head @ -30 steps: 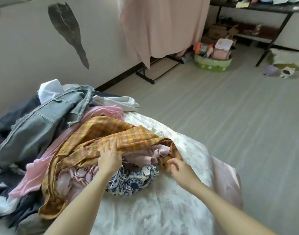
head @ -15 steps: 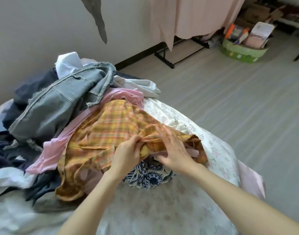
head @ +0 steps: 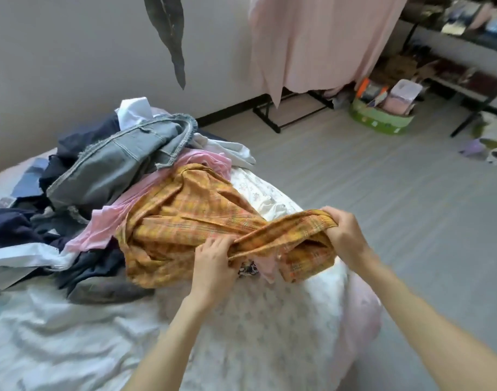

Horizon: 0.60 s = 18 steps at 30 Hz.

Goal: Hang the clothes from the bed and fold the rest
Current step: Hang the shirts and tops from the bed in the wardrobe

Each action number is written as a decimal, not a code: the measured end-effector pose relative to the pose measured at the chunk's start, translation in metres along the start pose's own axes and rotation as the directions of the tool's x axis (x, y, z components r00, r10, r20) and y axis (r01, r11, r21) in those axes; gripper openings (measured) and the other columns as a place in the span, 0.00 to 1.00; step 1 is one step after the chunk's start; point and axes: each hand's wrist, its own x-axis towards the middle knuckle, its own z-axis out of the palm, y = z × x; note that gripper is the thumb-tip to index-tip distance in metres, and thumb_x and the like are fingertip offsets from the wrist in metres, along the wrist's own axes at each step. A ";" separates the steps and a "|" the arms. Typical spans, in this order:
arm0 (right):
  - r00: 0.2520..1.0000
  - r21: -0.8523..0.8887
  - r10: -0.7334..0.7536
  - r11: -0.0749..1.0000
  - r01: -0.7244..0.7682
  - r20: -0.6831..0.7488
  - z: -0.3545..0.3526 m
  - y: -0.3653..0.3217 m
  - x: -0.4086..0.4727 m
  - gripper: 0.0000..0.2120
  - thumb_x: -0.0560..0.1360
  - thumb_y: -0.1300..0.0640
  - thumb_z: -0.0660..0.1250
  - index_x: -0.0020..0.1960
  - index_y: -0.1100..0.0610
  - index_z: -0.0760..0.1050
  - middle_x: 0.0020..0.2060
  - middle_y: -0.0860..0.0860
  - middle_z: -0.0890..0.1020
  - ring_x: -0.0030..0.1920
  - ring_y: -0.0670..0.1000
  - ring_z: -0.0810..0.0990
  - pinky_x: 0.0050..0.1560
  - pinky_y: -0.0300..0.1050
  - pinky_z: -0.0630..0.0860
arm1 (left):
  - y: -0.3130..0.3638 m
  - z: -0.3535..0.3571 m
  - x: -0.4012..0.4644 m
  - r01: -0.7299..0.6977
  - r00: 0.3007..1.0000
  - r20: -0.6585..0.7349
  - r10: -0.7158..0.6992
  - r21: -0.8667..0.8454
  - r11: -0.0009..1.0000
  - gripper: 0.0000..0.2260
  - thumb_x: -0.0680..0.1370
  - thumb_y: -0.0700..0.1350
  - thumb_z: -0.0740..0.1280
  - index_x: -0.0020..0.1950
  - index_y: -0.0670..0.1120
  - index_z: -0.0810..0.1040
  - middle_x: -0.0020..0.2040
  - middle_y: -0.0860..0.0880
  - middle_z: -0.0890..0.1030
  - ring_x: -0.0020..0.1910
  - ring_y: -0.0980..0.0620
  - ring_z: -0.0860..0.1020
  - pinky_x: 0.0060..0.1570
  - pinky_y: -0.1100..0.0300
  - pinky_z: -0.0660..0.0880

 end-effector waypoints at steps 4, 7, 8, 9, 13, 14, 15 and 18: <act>0.969 0.182 0.047 0.983 -0.002 -0.241 -0.066 -0.001 -0.038 0.14 0.62 0.61 0.56 0.39 0.57 0.80 0.34 0.52 0.83 0.38 0.51 0.81 0.39 0.42 0.78 | 0.067 -0.007 0.006 0.148 0.984 0.146 -0.102 -0.353 0.924 0.03 0.73 0.41 0.69 0.46 0.48 0.79 0.37 0.53 0.80 0.39 0.52 0.79 0.40 0.55 0.73; 0.872 0.357 0.139 0.933 0.042 -0.468 -0.121 0.002 -0.072 0.14 0.61 0.61 0.55 0.33 0.55 0.80 0.28 0.48 0.82 0.32 0.47 0.81 0.31 0.37 0.77 | 0.136 -0.022 0.010 0.161 0.955 0.294 0.030 -0.605 0.779 0.03 0.75 0.43 0.69 0.42 0.50 0.78 0.39 0.50 0.80 0.39 0.55 0.76 0.43 0.55 0.74; 0.819 0.407 0.184 0.911 0.064 -0.543 -0.141 0.005 -0.088 0.13 0.61 0.60 0.56 0.31 0.54 0.80 0.27 0.47 0.81 0.31 0.46 0.79 0.30 0.36 0.75 | 0.162 -0.025 0.009 0.152 0.935 0.340 0.102 -0.643 0.750 0.03 0.75 0.44 0.69 0.43 0.50 0.77 0.40 0.49 0.79 0.40 0.54 0.76 0.44 0.57 0.74; 0.768 0.425 0.228 0.903 0.064 -0.599 -0.157 0.009 -0.102 0.11 0.61 0.59 0.57 0.30 0.54 0.78 0.27 0.47 0.80 0.32 0.47 0.78 0.31 0.37 0.74 | 0.184 -0.026 0.008 0.158 0.908 0.385 0.164 -0.678 0.718 0.03 0.75 0.44 0.70 0.44 0.49 0.76 0.41 0.48 0.78 0.40 0.53 0.75 0.43 0.58 0.72; 0.824 0.098 0.160 0.987 -0.128 -0.544 -0.215 0.022 -0.173 0.08 0.74 0.64 0.64 0.47 0.52 0.77 0.46 0.51 0.79 0.43 0.46 0.77 0.43 0.37 0.74 | 0.272 -0.006 -0.009 0.319 0.787 0.577 0.216 -0.682 0.658 0.13 0.76 0.46 0.68 0.52 0.36 0.75 0.43 0.43 0.76 0.42 0.49 0.74 0.45 0.54 0.70; 0.875 0.011 0.146 0.987 -0.159 -0.461 -0.228 0.024 -0.196 0.14 0.75 0.68 0.64 0.56 0.53 0.74 0.51 0.51 0.77 0.48 0.45 0.76 0.47 0.32 0.73 | 0.296 0.004 -0.017 0.364 0.757 0.617 0.215 -0.672 0.645 0.15 0.77 0.46 0.67 0.54 0.34 0.75 0.43 0.42 0.76 0.43 0.48 0.75 0.46 0.53 0.70; 0.919 -0.037 0.154 0.983 -0.179 -0.363 -0.236 0.026 -0.215 0.21 0.74 0.69 0.64 0.64 0.54 0.69 0.56 0.51 0.74 0.53 0.47 0.75 0.53 0.32 0.72 | 0.315 0.014 -0.025 0.389 0.744 0.635 0.209 -0.665 0.637 0.15 0.77 0.46 0.66 0.54 0.34 0.75 0.43 0.42 0.76 0.43 0.48 0.75 0.46 0.52 0.71; 0.973 0.025 0.183 0.983 -0.181 -0.138 -0.248 0.022 -0.261 0.28 0.74 0.66 0.66 0.68 0.46 0.60 0.62 0.47 0.72 0.64 0.45 0.71 0.65 0.42 0.68 | 0.363 0.035 -0.051 0.441 0.657 0.714 0.241 -0.624 0.646 0.12 0.78 0.48 0.65 0.51 0.39 0.77 0.42 0.44 0.80 0.41 0.50 0.79 0.46 0.54 0.77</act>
